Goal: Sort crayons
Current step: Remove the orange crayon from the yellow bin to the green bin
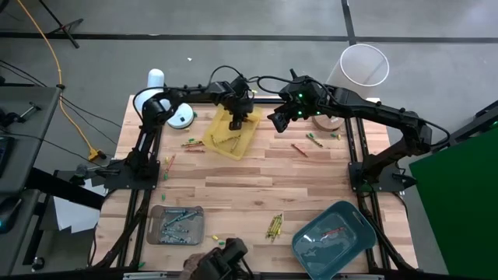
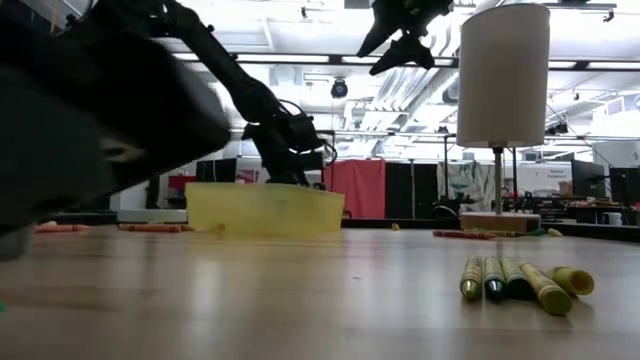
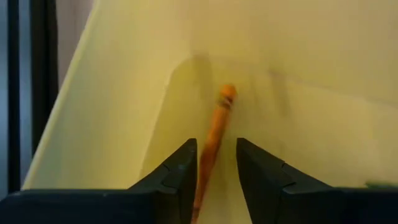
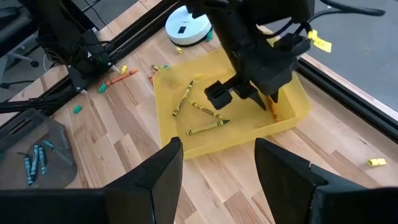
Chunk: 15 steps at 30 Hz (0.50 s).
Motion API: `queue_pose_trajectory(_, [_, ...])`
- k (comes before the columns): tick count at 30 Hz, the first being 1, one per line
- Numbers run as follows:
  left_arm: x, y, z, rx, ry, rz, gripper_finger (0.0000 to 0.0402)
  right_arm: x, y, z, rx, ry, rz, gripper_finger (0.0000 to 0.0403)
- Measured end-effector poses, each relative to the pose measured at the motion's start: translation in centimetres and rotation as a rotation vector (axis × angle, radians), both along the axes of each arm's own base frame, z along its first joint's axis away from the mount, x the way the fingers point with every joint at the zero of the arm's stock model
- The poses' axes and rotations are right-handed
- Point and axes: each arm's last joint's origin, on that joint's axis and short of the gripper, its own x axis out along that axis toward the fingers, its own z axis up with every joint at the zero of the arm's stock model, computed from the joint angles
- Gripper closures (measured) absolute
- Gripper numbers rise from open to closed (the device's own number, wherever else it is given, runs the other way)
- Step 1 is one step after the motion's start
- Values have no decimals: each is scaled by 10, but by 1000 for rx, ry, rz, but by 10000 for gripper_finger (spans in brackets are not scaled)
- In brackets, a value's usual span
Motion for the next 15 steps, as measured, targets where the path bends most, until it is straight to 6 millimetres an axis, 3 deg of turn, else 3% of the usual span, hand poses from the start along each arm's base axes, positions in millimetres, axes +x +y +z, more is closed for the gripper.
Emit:
queue_pose_trajectory(8, [-11,-3,-3,-7,136,25,351,0,0,0,-6,2,5,210])
queue_pose_trajectory(15, [-11,-4,-4,-16,159,105,355,0,0,0,-6,2,5,210])
